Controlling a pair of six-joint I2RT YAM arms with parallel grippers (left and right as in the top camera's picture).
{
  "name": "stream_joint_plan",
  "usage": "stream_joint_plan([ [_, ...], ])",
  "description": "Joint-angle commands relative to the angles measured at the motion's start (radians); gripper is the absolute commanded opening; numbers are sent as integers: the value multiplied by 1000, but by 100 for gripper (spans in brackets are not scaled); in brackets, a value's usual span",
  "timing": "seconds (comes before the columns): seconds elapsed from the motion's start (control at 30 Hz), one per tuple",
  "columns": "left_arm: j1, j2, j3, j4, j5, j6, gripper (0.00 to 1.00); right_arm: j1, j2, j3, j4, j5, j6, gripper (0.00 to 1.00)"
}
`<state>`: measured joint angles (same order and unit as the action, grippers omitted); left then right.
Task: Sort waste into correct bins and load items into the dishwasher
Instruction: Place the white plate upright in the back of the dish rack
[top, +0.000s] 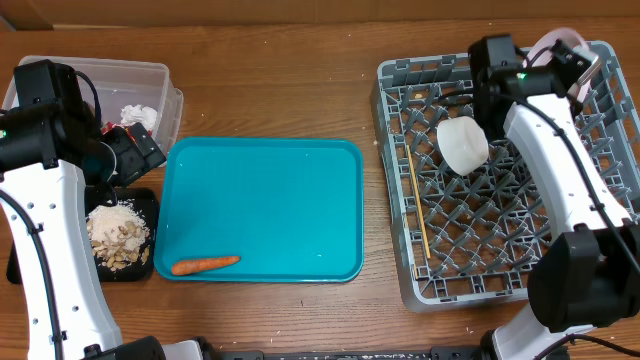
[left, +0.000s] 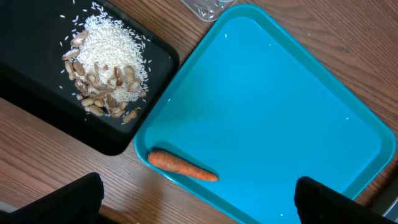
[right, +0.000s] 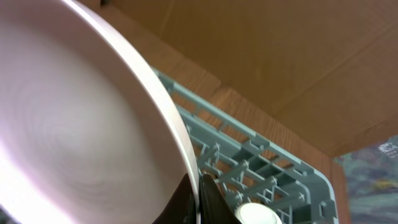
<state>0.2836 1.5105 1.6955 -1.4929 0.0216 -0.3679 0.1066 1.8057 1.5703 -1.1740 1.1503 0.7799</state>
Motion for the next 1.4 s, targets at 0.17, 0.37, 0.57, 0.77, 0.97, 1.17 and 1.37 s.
stream_joint_plan([
  [0.17, 4, 0, 10, 5, -2, -3, 100, 6, -3, -106, 29, -80, -25, 4],
  [0.37, 4, 0, 10, 5, -2, -3, 100, 48, -3, -104, 25, -125, -25, 4],
  [0.57, 4, 0, 10, 4, -2, -3, 100, 168, -3, -103, -7, -174, -26, 17],
  [0.77, 4, 0, 10, 4, -3, -3, 100, 278, -31, -103, -100, -234, -9, 100],
  [0.97, 4, 0, 10, 4, -3, -2, 100, 309, -173, -81, -90, -366, -11, 100],
  [1.17, 4, 0, 10, -2, -1, -2, 100, 299, -311, -69, 9, -769, -284, 100],
  [1.37, -5, 1, -13, -26, 66, -3, 100, 306, -323, -73, 10, -1417, -667, 100],
])
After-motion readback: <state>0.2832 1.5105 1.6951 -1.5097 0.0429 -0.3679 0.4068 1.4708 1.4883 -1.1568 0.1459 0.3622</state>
